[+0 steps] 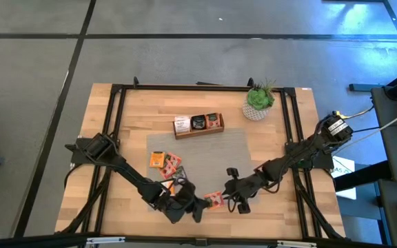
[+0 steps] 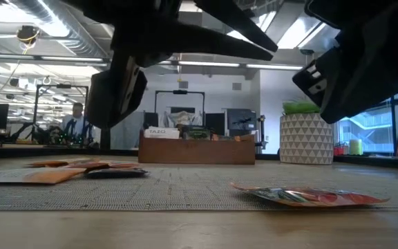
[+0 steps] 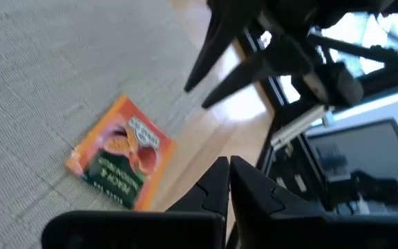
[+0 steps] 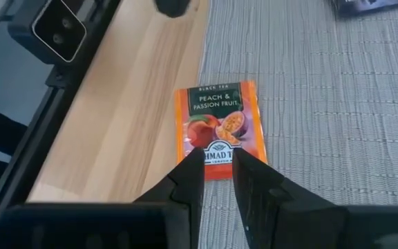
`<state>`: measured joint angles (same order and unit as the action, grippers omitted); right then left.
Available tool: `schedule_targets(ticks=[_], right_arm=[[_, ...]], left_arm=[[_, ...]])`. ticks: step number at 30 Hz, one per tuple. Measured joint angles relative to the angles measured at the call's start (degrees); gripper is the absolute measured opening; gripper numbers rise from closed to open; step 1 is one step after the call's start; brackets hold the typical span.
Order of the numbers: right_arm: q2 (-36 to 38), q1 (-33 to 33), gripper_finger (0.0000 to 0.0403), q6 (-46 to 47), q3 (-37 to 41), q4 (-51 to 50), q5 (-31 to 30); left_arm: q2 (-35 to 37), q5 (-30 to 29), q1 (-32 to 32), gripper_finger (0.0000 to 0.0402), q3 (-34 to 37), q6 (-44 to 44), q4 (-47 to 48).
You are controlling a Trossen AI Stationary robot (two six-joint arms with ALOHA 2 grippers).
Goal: Pick & Place Tea
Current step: Put the orange tea bag into the right section of the wooden organizer
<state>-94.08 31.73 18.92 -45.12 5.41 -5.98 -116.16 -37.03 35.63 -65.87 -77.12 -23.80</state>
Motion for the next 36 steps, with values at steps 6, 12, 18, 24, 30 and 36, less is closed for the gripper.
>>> schedule_targets(ticks=[6, 12, 18, 24, 30, 36], right_arm=[[0.0, 0.0, 0.0079, 0.0, 3.6, 5.6, 0.0], [0.0, 0.0, 0.0079, -3.3, 6.0, 11.1, -0.1], [-2.2, 0.0, 0.0079, -4.7, 6.2, 14.0, -0.1], [-7.3, 0.0, 0.0079, -4.2, 5.9, 18.6, 0.0], [-8.7, 0.0, 0.0079, -4.2, 5.1, 18.6, 0.0], [-8.7, 0.0, 0.0079, -4.2, 5.0, 16.7, 0.0]], left_arm=[[0.0, -5.2, -0.1, 0.0011, 0.0, 1.2, -0.2], [0.0, -5.1, -0.4, 0.0017, 0.0, -4.4, 0.0], [0.0, -2.6, -1.0, 0.0054, 0.0, -7.3, 0.5], [0.0, -1.9, -1.3, 0.0116, 0.0, -6.4, 0.8], [0.0, -0.9, -1.3, 0.0169, 0.0, -7.7, 1.4], [0.0, 2.5, -1.2, 0.0184, 0.0, -8.8, 1.9]])
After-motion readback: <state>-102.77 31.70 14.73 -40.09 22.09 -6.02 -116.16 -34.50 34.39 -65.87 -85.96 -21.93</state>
